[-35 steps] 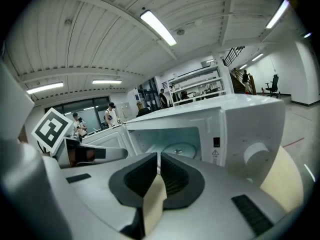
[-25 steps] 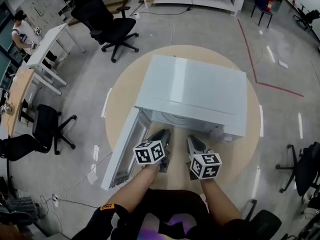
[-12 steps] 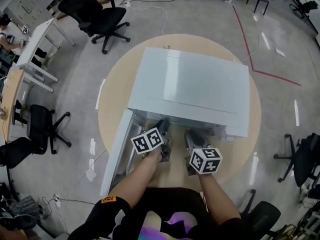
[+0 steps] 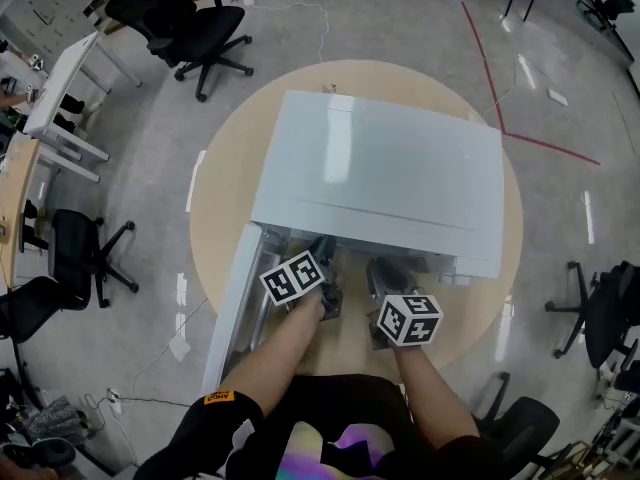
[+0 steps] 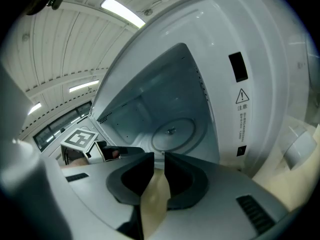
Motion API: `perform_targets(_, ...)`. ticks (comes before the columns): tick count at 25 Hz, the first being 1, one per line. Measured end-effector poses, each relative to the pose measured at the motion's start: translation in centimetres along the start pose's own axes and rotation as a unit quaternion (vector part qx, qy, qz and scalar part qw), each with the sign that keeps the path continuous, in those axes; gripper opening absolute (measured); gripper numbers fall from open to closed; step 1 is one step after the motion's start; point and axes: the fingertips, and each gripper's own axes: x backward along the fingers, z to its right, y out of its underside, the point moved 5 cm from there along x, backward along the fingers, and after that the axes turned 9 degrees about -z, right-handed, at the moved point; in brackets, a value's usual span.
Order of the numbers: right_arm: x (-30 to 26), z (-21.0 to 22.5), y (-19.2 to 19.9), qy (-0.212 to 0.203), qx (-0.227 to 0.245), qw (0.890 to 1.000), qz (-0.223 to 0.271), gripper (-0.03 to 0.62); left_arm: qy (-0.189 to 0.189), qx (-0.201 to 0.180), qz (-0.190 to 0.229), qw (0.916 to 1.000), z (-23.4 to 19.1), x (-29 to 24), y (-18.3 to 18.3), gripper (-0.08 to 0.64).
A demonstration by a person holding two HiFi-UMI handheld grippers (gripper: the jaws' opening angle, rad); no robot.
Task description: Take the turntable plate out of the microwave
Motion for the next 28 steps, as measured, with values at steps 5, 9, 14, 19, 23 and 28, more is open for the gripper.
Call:
perform_targets(5,-0.5,0.4,0.3,0.002,-0.001,1.0,-0.008,0.052,0.014,0.022,0.013,0.9996,0.1,-0.4,-0.5,0.138)
perform_targets(9,-1.0,0.6,0.6,-0.003,-0.007,1.0,-0.015,0.052,0.016,0.055,0.025,0.998,-0.2,-0.4,-0.7,0.138)
perform_targets(14,-2.1,0.9,1.0,-0.013,-0.044,0.999,-0.016,0.052,0.006,0.077,0.023,0.9968,-0.8,-0.4,-0.4,0.078)
perform_targets(19,-4.3,1.5,1.8,-0.039,-0.11,0.993,-0.025,0.052,-0.003,0.086,0.026,0.9959,-0.8,-0.4,-0.4,0.075)
perform_targets(23,-5.2,2.0,2.1,-0.051,-0.155,0.986,-0.017,0.052,-0.005,0.093,0.027,0.9953,-0.9,-0.2,-0.7,0.063)
perform_targets(28,-6.1,2.9,2.3,-0.07,-0.224,0.972,0.003,0.086,0.003,0.098,0.027,0.9948,-0.4,-0.2,-0.6,0.06)
